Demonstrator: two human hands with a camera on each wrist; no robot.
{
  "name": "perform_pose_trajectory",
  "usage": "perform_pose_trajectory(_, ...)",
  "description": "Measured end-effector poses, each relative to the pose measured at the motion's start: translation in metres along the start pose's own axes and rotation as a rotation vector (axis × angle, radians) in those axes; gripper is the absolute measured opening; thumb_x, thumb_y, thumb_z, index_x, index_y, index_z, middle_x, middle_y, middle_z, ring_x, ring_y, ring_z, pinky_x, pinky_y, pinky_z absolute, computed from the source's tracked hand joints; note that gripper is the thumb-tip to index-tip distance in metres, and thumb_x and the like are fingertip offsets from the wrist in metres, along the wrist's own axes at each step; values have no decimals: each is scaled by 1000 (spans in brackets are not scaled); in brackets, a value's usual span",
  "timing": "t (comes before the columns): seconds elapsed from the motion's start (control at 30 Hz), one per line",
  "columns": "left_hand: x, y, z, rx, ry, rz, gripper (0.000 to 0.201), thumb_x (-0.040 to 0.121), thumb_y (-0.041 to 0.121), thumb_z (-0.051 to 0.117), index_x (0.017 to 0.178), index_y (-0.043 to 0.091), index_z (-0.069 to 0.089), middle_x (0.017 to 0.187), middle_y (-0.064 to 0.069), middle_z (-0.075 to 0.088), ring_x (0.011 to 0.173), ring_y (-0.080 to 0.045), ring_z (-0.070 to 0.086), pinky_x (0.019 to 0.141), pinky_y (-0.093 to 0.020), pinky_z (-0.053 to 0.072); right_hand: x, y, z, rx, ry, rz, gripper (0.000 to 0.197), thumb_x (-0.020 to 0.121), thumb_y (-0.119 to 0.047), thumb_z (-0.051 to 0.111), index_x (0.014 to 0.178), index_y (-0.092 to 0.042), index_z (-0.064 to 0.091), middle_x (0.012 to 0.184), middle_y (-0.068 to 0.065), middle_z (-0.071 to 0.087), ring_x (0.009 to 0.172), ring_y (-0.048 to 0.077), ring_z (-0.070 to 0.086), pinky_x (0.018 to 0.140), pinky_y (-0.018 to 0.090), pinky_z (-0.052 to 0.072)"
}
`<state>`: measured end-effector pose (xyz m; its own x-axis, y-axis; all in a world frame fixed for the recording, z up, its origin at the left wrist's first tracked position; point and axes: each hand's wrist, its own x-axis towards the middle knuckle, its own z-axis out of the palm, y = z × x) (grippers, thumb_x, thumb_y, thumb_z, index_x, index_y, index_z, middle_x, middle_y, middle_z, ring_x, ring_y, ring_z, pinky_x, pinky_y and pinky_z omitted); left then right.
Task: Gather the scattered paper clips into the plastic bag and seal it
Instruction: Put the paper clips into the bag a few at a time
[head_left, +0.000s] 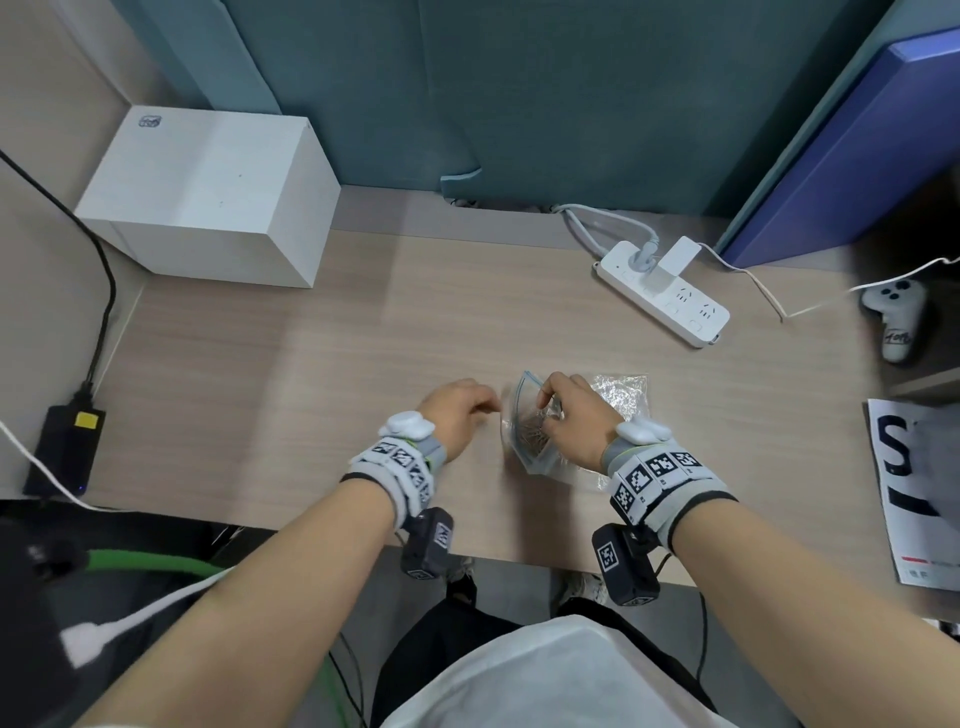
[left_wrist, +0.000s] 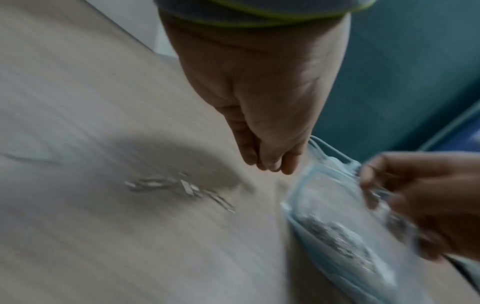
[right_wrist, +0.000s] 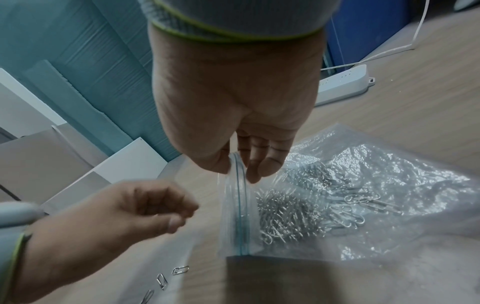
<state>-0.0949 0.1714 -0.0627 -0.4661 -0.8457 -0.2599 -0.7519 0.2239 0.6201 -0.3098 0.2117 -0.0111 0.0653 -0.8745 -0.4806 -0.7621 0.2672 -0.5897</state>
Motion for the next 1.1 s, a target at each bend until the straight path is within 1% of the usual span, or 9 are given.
perform_pose_trajectory(0.07, -13, -32, -16, 64, 5, -88, 22, 85, 11, 71, 102, 24, 74, 100, 1, 67, 95, -21, 65, 86, -31, 51, -1, 2, -2, 0, 3, 0, 20, 90, -11, 56, 103, -25, 55, 103, -2, 49, 85, 24, 58, 76, 38, 49)
perform_pose_trajectory(0.13, -31, -61, -28, 149, -39, -143, 35, 77, 7, 76, 106, 27, 73, 99, 6, 62, 95, -20, 64, 83, -27, 49, 2, 2, 0, 6, 2, -1, 19, 91, -11, 56, 104, -24, 55, 103, -2, 49, 84, 24, 58, 72, 37, 48)
perform_pose_trajectory(0.27, -56, -83, -29, 184, -125, -171, 55, 70, 7, 85, 118, 28, 68, 107, 7, 59, 95, -15, 61, 86, -29, 52, 5, 0, 6, 1, -6, -4, 17, 92, -14, 58, 102, -27, 54, 104, -5, 49, 77, 18, 57, 66, 34, 46)
perform_pose_trajectory(0.37, -60, -80, -18, 135, -99, -125, 51, 74, 5, 82, 118, 27, 68, 107, 8, 60, 92, -13, 63, 85, -32, 55, 6, -3, 9, 2, -27, -9, 16, 92, -14, 57, 101, -27, 54, 103, -5, 48, 75, 19, 57, 64, 34, 50)
perform_pose_trajectory(0.47, -54, -70, -8, 124, -84, -81, 40, 78, 7, 78, 112, 26, 69, 103, 10, 60, 90, -13, 64, 82, -31, 55, 7, -5, 9, -28, -30, -12, 18, 91, -13, 58, 102, -27, 54, 104, -4, 49, 80, 20, 58, 65, 33, 45)
perform_pose_trajectory(0.63, -42, -60, 0, 145, -94, -59, 24, 83, 12, 74, 103, 25, 68, 99, 6, 64, 91, -19, 65, 81, -33, 54, 8, -5, 9, -27, -32, -9, 19, 90, -12, 58, 103, -25, 55, 103, -3, 49, 83, 22, 58, 67, 34, 45)
perform_pose_trajectory(0.8, -37, -51, 12, 99, -71, -16, 28, 86, 10, 70, 111, 22, 70, 102, 4, 71, 94, -17, 66, 83, -32, 54, 6, -4, 9, -23, -26, -17, 19, 89, -12, 56, 103, -25, 55, 102, -2, 48, 79, 19, 55, 67, 32, 39)
perform_pose_trajectory(0.93, -38, -52, 15, 162, -119, -2, 34, 86, 13, 71, 118, 26, 69, 107, 4, 68, 98, -19, 62, 85, -34, 52, 5, -4, 9, -13, -18, -17, 19, 89, -11, 56, 103, -24, 55, 102, -2, 48, 79, 19, 54, 67, 32, 38)
perform_pose_trajectory(1.1, -35, -52, 15, 259, -143, 88, 15, 88, 16, 71, 99, 26, 68, 97, 5, 63, 89, -23, 60, 72, -38, 53, 4, -3, 9, -16, -20, -16, 19, 89, -13, 56, 103, -25, 55, 103, -3, 48, 81, 22, 56, 71, 34, 41)
